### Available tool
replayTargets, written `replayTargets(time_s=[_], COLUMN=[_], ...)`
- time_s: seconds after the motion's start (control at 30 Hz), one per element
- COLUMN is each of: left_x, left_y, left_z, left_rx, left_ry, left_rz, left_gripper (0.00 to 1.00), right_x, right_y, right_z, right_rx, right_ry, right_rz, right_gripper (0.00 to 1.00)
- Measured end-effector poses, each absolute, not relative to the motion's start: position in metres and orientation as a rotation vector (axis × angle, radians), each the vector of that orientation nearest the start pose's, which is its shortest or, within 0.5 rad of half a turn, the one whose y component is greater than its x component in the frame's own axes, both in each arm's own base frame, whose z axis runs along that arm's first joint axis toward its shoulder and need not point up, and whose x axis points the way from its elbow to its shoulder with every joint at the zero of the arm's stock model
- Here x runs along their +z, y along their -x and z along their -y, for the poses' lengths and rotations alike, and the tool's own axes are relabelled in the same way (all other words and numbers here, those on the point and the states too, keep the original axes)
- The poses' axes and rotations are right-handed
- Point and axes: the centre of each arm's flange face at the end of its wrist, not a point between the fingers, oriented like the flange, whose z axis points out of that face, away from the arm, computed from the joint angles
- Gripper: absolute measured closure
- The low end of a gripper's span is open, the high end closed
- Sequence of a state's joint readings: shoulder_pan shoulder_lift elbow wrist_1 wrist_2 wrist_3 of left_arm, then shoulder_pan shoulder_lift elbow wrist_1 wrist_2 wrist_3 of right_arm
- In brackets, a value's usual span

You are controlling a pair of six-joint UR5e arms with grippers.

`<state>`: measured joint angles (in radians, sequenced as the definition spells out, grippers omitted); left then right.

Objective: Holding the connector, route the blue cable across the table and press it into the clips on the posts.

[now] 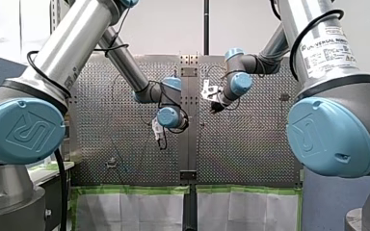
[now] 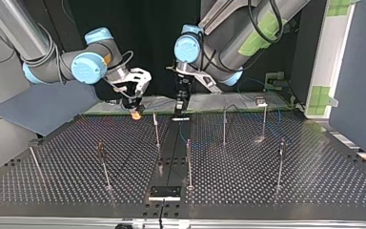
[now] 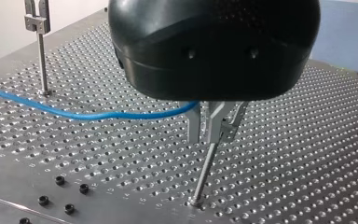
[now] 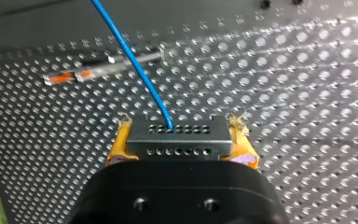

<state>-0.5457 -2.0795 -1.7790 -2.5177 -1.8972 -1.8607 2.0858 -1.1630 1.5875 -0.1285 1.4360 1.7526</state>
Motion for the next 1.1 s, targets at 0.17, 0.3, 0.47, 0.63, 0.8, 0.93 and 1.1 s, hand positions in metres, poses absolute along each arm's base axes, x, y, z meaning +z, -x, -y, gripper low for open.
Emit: replayTargets(time_s=[0.17,0.3,0.47,0.63,0.8,0.93,1.1], left_x=[0.151,0.140,0.141,0.156,0.161,0.158,0.148], left_y=[-0.448,-0.453,-0.466,-0.479,-0.484,-0.484,-0.483], left_z=[0.390,0.395,0.405,0.413,0.414,0.411,0.409], left_rx=[-0.366,-0.366,-0.391,-0.411,-0.418,-0.401,-0.378], left_ry=[0.026,0.017,0.026,0.041,0.054,0.066,0.061], left_rz=[-1.688,-1.707,-1.688,-1.655,-1.645,-1.654,-1.676], left_gripper=[0.89,0.89,0.89,0.89,0.89,0.89,0.89], right_x=[0.251,0.237,0.219,0.192,0.180,0.186,0.193], right_y=[-0.415,-0.409,-0.400,-0.388,-0.381,-0.379,-0.374], right_z=[0.437,0.433,0.431,0.430,0.439,0.450,0.464], right_rx=[-2.027,-2.023,-2.014,-1.982,-1.985,-2.015,-2.045], right_ry=[2.411,2.389,2.359,2.342,2.328,2.306,2.282], right_rz=[-1.584,-1.606,-1.656,-1.704,-1.724,-1.705,-1.684], right_gripper=[1.00,1.00,1.00,1.00,1.00,1.00,1.00])
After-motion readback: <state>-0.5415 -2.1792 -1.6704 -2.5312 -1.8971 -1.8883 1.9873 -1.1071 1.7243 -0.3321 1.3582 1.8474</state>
